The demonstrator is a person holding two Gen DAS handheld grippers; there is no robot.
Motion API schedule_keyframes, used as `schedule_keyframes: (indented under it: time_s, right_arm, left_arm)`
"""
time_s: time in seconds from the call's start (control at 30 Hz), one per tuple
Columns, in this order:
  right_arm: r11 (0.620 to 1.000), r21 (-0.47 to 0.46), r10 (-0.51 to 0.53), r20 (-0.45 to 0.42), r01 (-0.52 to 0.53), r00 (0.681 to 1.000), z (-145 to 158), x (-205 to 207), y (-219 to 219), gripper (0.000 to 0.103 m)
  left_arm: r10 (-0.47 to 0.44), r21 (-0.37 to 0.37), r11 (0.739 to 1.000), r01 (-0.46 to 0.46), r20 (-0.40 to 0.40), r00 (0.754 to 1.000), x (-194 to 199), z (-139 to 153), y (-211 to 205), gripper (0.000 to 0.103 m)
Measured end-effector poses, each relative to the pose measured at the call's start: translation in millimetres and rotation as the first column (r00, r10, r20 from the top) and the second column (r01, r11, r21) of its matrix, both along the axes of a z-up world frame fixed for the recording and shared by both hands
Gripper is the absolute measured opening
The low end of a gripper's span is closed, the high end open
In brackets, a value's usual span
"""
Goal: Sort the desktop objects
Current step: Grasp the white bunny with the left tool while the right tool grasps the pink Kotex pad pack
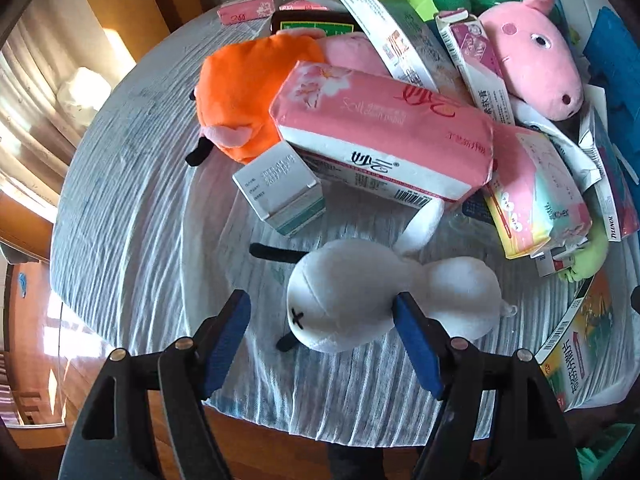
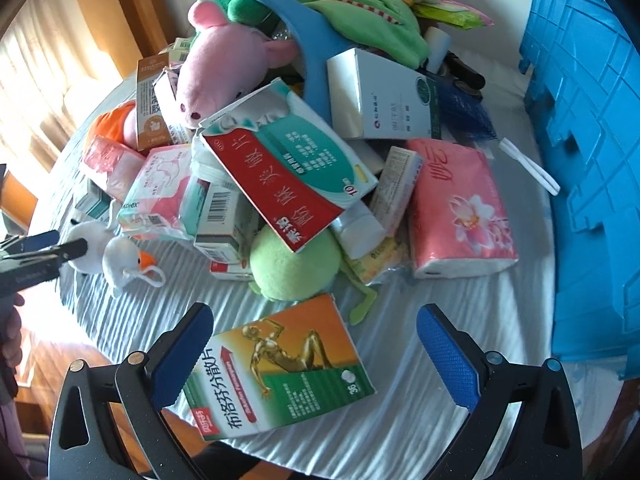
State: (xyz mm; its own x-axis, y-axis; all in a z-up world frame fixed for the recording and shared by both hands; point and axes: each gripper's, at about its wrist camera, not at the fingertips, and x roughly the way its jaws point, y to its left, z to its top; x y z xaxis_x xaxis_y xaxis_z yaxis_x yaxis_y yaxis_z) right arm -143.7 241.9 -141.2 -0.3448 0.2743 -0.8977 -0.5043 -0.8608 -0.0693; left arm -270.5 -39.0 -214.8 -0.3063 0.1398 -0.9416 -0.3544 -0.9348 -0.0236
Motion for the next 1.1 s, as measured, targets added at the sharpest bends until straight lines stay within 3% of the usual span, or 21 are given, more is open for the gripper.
schedule_keyframes:
  time_s: [0.1,0.3,0.33,0.37,0.53,0.57,0.63,0.77,1.03,1.07,1.1]
  right_arm:
    - [1.000,0.001,0.006,0.003,-0.006,1.000,-0.4,0.4,-1.4,0.103]
    - [1.000,-0.019,0.023,-0.041,-0.024,0.999,6.9,-8.0,-14.5,0.103]
    - [0.999,-0.022,0.030,-0.048,-0.032,0.998,8.0,-12.5,-18.3,0.103]
    - [0.999,-0.027,0.040,-0.050,-0.041,0.998,8.7,-18.0,-22.5,0.103]
    - [0.997,-0.024,0.065,-0.065,-0.067,0.996,8.5,-44.9,-44.0,0.103]
    - [0.997,-0.021,0.074,-0.072,-0.076,0.995,8.5,-50.7,-48.2,0.101]
    - [0.995,-0.014,0.097,-0.074,-0.098,0.993,5.9,-67.8,-58.2,0.085]
    - [0.994,-0.006,0.106,-0.052,-0.107,0.993,-5.7,-95.7,-65.5,0.085]
    - [0.997,-0.017,0.080,0.003,-0.080,0.997,-30.7,-128.9,-65.4,0.092]
    - [0.997,-0.014,0.076,0.010,-0.076,0.997,-33.1,-130.9,-65.3,0.090]
    - [0.997,-0.012,0.072,0.017,-0.072,0.997,-35.9,-132.7,-64.9,0.075]
  left_arm:
    - [0.018,0.058,0.998,-0.019,0.015,1.000,-8.2,-3.0,-1.6,0.073]
    - [-0.024,0.099,0.995,0.017,0.067,0.997,-15.7,-17.9,5.1,0.073]
    - [-0.026,0.103,0.995,0.020,0.058,0.998,-14.9,-18.6,5.4,0.072]
    - [-0.024,0.116,0.993,0.019,0.040,0.999,-13.6,-16.9,4.3,0.061]
    - [-0.010,0.145,0.989,0.010,-0.003,1.000,-12.1,-5.1,-3.8,0.051]
    - [-0.008,0.145,0.989,0.011,-0.015,1.000,-11.7,-1.9,-5.5,0.051]
    - [-0.011,0.138,0.990,0.015,-0.030,0.999,-11.9,0.7,-5.7,0.051]
    - [-0.013,0.150,0.989,0.012,0.007,1.000,-17.9,-4.7,-4.2,0.051]
    - [-0.035,0.179,0.983,0.031,0.020,0.999,-43.7,-4.1,-3.6,0.061]
    - [-0.045,0.177,0.983,0.044,0.002,0.999,-44.9,-3.4,-1.5,0.061]
    - [-0.052,0.169,0.984,0.052,-0.006,0.999,-45.1,-2.9,-0.1,0.061]
